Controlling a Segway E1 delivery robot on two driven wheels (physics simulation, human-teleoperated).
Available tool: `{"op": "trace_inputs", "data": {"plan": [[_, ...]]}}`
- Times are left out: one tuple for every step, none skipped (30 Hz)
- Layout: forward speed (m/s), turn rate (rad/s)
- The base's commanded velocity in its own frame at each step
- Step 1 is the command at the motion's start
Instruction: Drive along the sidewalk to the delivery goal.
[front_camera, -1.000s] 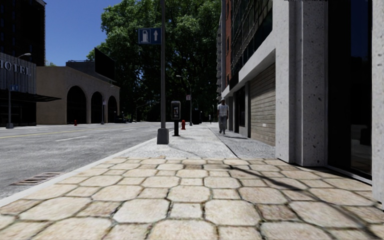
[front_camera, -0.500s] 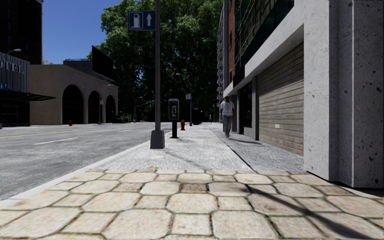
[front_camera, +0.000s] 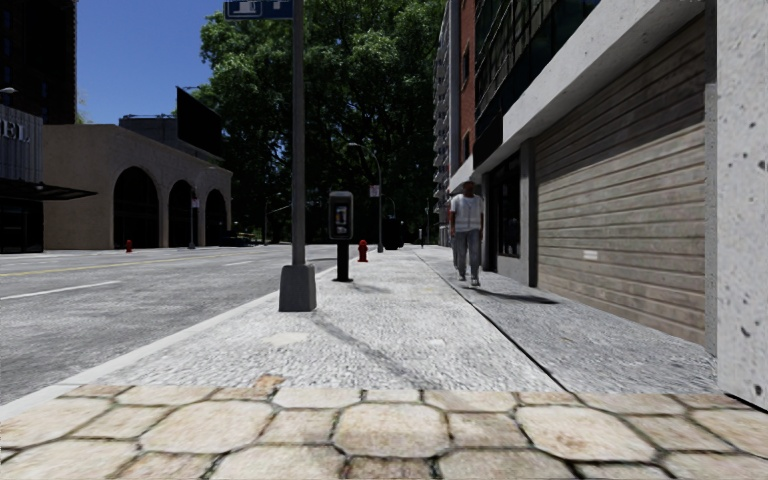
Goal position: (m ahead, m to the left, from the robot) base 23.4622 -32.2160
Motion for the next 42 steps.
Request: {"op": "trace_inputs", "data": {"plan": [[2.0, 0.0], [2.0, 0.0], [2.0, 0.0], [2.0, 0.0], [2.0, 0.0], [2.0, 0.0], [2.0, 0.0], [2.0, 0.0], [2.0, 0.0], [2.0, 0.0], [2.0, 0.0], [2.0, 0.0], [2.0, 0.0], [2.0, 0.0], [2.0, 0.0], [2.0, 0.0], [2.0, 0.0], [2.0, 0.0], [2.0, 0.0], [2.0, 0.0], [2.0, 0.0], [2.0, 0.0], [2.0, 0.0], [2.0, 0.0], [2.0, 0.0], [2.0, 0.0], [2.0, 0.0], [2.0, 0.0], [2.0, 0.0], [2.0, 0.0], [2.0, 0.0], [2.0, 0.0], [2.0, 0.0], [2.0, 0.0], [2.0, 0.0], [2.0, 0.0], [2.0, 0.0], [2.0, 0.0], [2.0, 0.0], [2.0, 0.0], [2.0, 0.0], [2.0, 0.0]]}}
